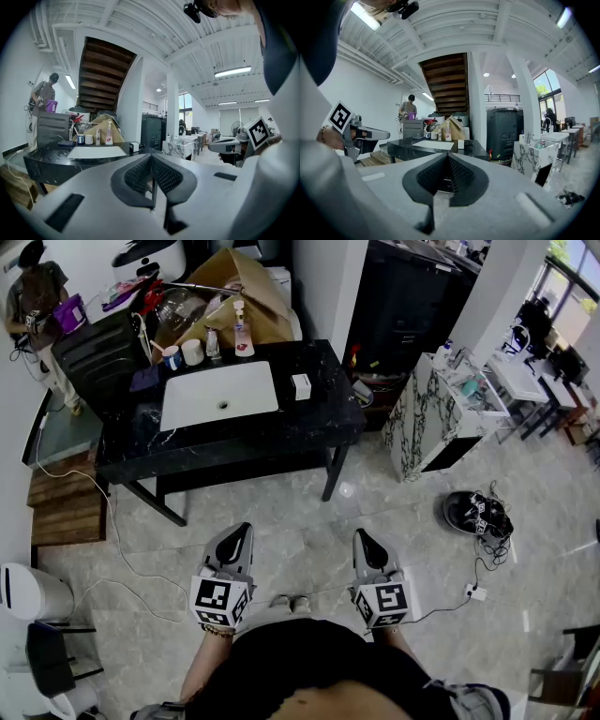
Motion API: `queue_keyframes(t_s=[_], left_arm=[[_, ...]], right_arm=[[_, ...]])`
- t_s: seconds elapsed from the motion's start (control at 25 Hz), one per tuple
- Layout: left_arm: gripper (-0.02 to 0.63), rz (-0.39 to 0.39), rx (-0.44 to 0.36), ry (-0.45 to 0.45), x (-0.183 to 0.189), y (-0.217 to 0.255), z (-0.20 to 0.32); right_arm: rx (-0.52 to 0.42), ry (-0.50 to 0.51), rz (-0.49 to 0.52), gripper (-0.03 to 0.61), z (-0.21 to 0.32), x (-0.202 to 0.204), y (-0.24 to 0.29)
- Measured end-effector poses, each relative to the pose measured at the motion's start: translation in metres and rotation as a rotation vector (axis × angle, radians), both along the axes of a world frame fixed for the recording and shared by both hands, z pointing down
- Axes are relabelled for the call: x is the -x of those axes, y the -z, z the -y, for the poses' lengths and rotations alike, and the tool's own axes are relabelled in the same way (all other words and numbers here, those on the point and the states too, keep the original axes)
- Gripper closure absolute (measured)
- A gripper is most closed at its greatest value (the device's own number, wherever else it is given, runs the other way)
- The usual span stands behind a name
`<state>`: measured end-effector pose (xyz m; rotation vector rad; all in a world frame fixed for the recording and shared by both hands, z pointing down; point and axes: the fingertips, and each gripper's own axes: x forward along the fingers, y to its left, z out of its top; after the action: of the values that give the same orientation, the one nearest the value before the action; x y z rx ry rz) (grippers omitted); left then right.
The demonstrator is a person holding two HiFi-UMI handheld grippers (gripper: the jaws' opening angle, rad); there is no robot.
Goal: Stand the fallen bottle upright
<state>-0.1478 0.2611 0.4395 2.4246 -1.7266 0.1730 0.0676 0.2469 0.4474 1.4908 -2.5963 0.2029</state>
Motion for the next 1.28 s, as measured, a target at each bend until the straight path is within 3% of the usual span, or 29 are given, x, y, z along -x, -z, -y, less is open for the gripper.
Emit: queue_keyframes(t_s=[0.44,0.88,0.92,1.0,1.28], left_arm=[[0.609,0.034,0.063,-0.025,0.0,-0.015,0.002],[0.606,0.029,0.028,-0.109,-0.02,-0.01,0.01],[0.587,0.021,0.023,-0.115,-0.023,-0.009,0.011],[0.456,0.014,0.023,-0.116,-0.025,-0.009,0.013],[0.289,0.008,0.049,-0.064,-0.026,-0.01,0.026]], right_arm=[[-0.009,0.017,-0.033,0.575,-0.003,0.007,-0.005],[-0.018,0.019,-0.028,0.575,0.005,0.009,-0.002],[-0.017,0.021,-0.028,0.575,0.006,0.009,-0.003],[-0.009,0.024,-0.023,0.575,0.009,0.008,-0.005],[-0.013,0.027,-0.022,0.575,0.017,0.0,-0.005]])
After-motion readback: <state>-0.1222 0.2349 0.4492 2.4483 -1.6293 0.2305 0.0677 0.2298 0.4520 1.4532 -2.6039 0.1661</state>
